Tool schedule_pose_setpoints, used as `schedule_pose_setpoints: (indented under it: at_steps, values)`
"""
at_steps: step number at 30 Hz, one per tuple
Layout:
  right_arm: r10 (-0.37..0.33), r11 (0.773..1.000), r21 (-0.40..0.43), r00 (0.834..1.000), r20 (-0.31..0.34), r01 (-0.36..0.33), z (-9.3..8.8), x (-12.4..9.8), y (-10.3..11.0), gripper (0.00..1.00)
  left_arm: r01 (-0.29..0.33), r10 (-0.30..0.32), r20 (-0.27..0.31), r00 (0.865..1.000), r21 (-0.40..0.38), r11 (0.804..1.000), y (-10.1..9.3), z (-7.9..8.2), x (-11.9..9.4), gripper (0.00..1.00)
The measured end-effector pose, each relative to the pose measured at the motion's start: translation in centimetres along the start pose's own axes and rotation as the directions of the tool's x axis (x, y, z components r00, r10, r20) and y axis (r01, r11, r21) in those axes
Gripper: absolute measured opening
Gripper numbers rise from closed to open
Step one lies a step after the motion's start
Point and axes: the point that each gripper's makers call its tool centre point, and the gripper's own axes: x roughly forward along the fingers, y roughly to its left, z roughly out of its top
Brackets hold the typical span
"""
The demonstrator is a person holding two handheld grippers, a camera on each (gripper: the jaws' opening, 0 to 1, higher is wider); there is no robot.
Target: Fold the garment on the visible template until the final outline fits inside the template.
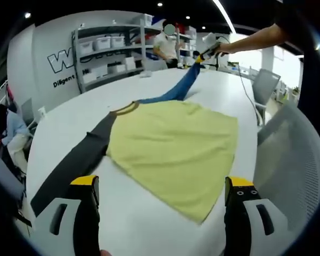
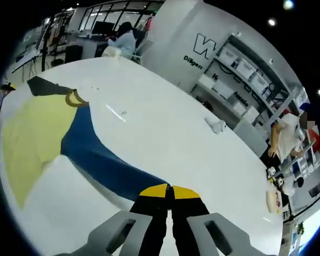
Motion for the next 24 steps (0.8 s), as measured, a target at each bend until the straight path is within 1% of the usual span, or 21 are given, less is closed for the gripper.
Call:
schedule_pose_setpoints:
  at_steps: [2,5,9,12,16,18,21,22,24]
  values:
    - [0.011,1.0,0.002,1.0,-0.014,-0.011,-0.5,0.8,0.1,0.0,-0.002,0.002,-0.001,1.0,-0.009,1.0,0.1,0.1,0.2,0.97]
    - [0.03,0.999,0.027,0.999,-0.045,-0.029,-1.6,2.5,0.1,0.0,-0.003,0.003,-0.002,1.0,-0.013,1.0,0.0,0.4,0.5,0.97]
    - [0.044,0.998,0.044,0.995,-0.09,-0.04,-3.1,3.6,0.5,0.0,-0.003,0.003,-0.005,1.0,-0.016,1.0,0.1,0.5,0.7,0.97]
    - [0.046,0.998,0.053,0.994,-0.102,-0.041,-4.0,4.3,0.3,0.0,-0.002,0.002,-0.007,1.0,-0.016,1.0,0.2,0.7,0.7,0.97]
    - [0.048,0.996,0.083,0.994,-0.098,-0.04,-4.1,3.9,0.4,0.0,-0.003,0.003,-0.001,1.0,-0.019,1.0,0.3,1.0,0.6,0.97]
    - [0.052,0.993,0.106,0.993,-0.103,-0.041,-4.2,3.4,0.3,0.0,-0.001,0.0,-0.003,1.0,-0.016,1.0,0.3,1.1,0.7,0.97]
    - [0.099,0.978,0.194,0.988,-0.115,-0.075,-4.1,2.5,0.7,0.0,0.002,-0.002,0.001,1.0,-0.014,1.0,0.4,1.1,0.8,0.97]
    - [0.09,0.978,0.196,0.99,-0.113,-0.067,-3.8,2.0,0.3,0.0,0.003,-0.003,0.003,1.0,-0.015,1.0,0.4,1.2,0.9,0.97]
    - [0.097,0.978,0.195,0.988,-0.123,-0.071,-3.8,1.7,0.4,0.0,0.004,-0.004,0.008,1.0,-0.012,1.0,0.4,1.3,1.0,0.97]
